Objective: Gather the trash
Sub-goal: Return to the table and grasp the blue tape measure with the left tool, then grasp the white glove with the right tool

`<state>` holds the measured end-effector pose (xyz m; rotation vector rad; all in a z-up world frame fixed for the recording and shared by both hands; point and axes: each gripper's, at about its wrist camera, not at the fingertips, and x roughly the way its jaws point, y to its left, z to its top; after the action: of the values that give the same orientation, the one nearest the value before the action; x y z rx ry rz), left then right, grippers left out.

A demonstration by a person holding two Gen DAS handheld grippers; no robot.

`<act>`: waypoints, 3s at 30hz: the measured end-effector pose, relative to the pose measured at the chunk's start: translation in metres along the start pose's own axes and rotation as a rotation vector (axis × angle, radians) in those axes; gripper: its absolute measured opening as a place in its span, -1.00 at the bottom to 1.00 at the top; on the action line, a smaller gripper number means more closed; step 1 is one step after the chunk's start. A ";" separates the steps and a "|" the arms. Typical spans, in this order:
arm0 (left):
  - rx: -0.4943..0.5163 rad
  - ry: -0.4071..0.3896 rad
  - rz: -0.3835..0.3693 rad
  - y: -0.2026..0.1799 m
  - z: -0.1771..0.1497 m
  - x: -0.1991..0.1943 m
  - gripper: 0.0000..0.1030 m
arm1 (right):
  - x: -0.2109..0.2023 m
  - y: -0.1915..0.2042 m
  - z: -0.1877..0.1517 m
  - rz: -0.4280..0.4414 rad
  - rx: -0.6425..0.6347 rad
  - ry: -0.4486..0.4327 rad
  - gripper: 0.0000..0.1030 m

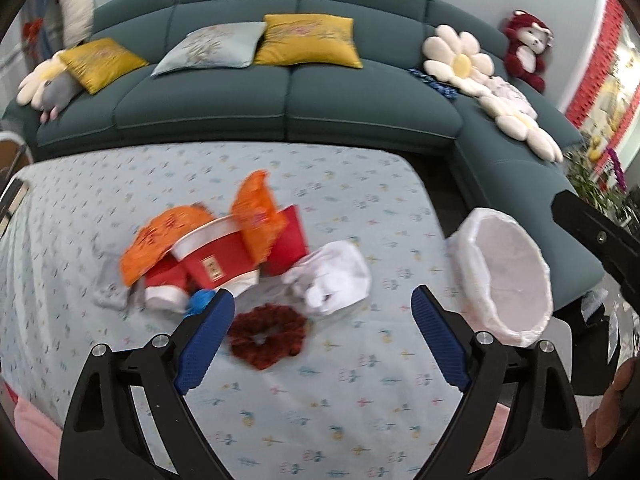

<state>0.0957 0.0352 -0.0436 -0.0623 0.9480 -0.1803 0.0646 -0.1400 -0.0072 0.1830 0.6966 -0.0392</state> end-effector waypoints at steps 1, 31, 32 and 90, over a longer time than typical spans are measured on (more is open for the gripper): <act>-0.013 0.005 0.007 0.007 -0.002 0.001 0.66 | 0.002 0.004 -0.002 0.004 -0.003 0.006 0.16; -0.121 0.204 0.091 0.134 -0.040 0.103 0.40 | 0.144 0.075 -0.069 0.013 -0.050 0.267 0.16; -0.125 0.212 0.085 0.135 -0.041 0.106 0.36 | 0.149 0.075 -0.070 0.011 -0.049 0.274 0.16; -0.018 0.086 -0.022 0.049 -0.007 0.038 -0.69 | 0.154 0.040 -0.092 0.055 0.045 0.362 0.03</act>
<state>0.1177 0.0768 -0.0842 -0.0818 1.0352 -0.1957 0.1285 -0.0799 -0.1688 0.2557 1.0521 0.0318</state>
